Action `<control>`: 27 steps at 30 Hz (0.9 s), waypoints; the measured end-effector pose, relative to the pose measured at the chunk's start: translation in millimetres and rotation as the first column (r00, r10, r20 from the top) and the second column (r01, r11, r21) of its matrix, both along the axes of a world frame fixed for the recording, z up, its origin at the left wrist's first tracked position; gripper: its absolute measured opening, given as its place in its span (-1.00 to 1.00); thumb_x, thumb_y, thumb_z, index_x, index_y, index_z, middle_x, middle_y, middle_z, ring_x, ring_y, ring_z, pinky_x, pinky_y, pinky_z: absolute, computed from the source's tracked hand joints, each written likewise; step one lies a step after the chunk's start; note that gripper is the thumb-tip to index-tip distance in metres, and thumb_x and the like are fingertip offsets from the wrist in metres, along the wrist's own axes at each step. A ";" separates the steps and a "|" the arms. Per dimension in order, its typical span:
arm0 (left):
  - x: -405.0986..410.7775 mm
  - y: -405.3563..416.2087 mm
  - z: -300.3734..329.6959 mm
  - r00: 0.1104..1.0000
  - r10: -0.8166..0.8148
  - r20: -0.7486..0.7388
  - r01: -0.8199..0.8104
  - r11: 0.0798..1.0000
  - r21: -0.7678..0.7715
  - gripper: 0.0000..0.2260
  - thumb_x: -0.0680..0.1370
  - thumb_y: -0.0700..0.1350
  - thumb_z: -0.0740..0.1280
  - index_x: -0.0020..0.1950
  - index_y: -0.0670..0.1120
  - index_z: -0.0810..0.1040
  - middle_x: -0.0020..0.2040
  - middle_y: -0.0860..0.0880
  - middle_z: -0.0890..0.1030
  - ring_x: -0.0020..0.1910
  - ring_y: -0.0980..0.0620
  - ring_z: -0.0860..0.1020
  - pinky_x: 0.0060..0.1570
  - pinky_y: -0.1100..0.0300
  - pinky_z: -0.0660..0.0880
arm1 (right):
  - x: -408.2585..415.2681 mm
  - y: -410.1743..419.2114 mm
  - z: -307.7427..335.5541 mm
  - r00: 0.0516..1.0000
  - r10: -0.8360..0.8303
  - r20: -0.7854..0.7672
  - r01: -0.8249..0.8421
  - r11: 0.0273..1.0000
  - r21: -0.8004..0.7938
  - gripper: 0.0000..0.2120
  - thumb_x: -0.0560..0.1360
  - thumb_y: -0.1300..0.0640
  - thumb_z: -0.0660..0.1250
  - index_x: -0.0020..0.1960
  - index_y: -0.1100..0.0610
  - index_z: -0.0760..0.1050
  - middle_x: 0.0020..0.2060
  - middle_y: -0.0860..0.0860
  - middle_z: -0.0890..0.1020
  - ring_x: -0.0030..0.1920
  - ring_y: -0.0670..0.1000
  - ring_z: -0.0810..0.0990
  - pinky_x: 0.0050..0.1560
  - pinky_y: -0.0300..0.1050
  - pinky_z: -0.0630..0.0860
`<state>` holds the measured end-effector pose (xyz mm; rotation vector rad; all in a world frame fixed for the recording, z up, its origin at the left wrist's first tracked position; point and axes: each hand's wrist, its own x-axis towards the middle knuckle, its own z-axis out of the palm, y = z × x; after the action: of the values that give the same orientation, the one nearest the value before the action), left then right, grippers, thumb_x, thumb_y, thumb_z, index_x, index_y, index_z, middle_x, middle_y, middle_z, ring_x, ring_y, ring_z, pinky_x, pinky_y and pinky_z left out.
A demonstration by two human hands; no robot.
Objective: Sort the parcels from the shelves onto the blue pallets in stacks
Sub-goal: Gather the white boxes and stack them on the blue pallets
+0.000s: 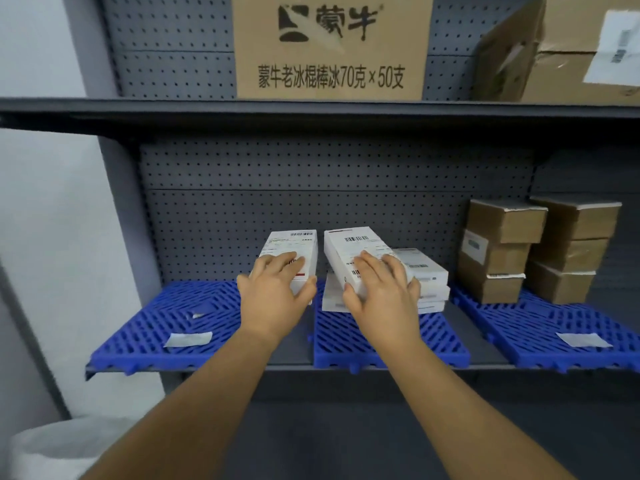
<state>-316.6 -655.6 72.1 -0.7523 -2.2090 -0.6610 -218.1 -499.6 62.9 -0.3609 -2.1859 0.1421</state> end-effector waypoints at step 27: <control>-208.7 -180.2 -25.1 0.997 0.031 0.077 -0.022 0.993 -0.115 -0.47 0.47 0.28 0.06 0.25 0.06 0.57 0.31 0.14 0.50 0.28 0.03 0.36 -0.02 -0.03 0.33 | -203.9 -175.0 -31.1 0.994 -0.108 0.030 0.108 0.994 -0.003 -0.63 0.41 -0.02 0.37 0.18 0.07 0.57 0.21 -0.09 0.58 0.25 0.08 0.44 0.00 0.19 0.39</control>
<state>-525.3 -835.8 47.0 -0.7645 -2.3412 -0.5644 -422.0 -674.6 31.9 -0.4855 -2.1904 0.0829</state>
